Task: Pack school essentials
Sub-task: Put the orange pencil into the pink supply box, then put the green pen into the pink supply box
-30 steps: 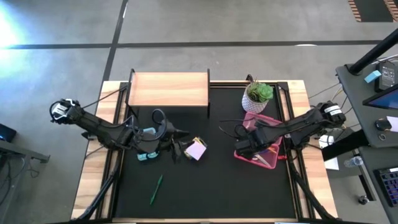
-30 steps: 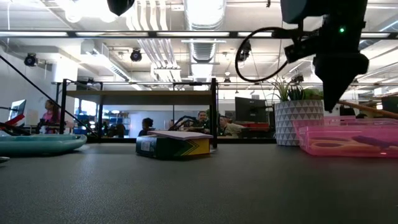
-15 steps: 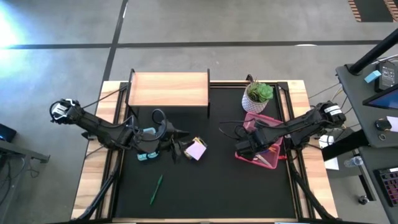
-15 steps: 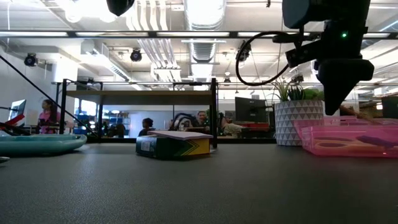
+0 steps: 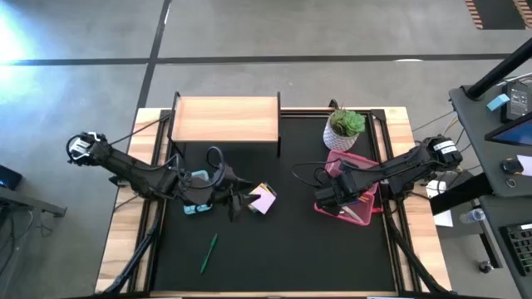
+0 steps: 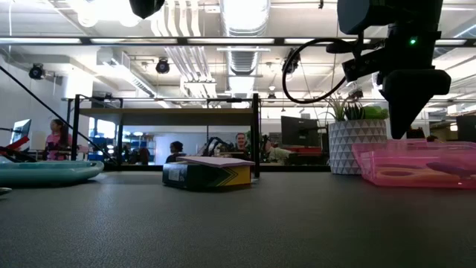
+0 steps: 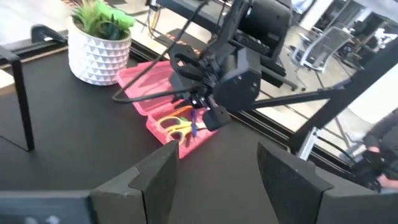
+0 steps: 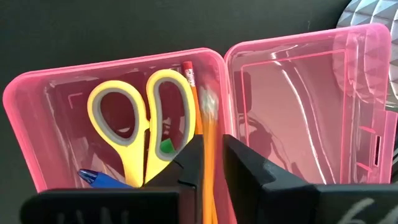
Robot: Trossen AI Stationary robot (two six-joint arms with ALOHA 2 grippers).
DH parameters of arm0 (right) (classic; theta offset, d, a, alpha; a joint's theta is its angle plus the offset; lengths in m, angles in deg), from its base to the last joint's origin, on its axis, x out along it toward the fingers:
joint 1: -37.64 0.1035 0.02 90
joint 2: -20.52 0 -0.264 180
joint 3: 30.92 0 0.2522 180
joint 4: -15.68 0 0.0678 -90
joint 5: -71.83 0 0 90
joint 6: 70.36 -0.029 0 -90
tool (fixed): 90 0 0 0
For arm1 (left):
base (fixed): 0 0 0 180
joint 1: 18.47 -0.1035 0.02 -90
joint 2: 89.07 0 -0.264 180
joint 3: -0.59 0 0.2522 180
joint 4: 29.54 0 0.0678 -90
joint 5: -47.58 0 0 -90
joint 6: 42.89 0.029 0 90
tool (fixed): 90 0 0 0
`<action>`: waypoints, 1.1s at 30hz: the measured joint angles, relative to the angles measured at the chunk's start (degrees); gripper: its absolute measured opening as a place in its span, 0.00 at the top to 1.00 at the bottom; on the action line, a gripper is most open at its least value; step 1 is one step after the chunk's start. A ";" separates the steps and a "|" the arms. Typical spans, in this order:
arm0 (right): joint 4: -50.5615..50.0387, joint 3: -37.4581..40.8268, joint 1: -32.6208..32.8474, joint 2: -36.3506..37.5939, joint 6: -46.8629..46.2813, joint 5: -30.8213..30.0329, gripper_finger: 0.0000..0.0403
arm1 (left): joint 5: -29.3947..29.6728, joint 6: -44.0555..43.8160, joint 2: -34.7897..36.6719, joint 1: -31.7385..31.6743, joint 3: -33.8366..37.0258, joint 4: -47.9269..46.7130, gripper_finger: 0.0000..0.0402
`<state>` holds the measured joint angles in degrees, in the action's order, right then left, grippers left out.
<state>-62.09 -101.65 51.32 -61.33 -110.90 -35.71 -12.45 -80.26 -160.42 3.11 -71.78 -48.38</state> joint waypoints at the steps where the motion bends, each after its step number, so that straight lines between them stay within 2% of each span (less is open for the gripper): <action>1: 0.02 0.00 0.00 0.00 -0.08 0.00 0.85 | -0.54 0.00 0.00 0.00 0.00 -0.04 0.50; 7: 0.04 0.00 0.01 0.00 -3.48 0.27 0.70 | -3.28 -2.31 0.00 0.00 0.00 -1.50 0.50; 12: -0.12 -0.47 0.04 0.00 -9.95 4.63 0.63 | -10.33 -8.67 0.00 0.02 0.22 -8.67 0.50; 17: 0.05 -3.77 0.39 0.00 -15.24 9.23 0.63 | -14.29 -20.17 -1.95 1.19 1.89 -15.95 0.50; 24: 0.70 -10.20 2.92 0.00 -22.86 8.51 0.66 | -15.46 -30.63 -8.17 7.45 3.89 -17.04 0.50; 33: 6.16 -12.69 6.25 0.00 -22.67 6.82 0.67 | -16.70 -45.51 -16.51 14.42 3.04 -21.52 0.50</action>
<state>-55.93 -114.34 57.57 -61.33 -133.57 -28.89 -29.14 -125.77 -176.93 17.53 -68.74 -69.90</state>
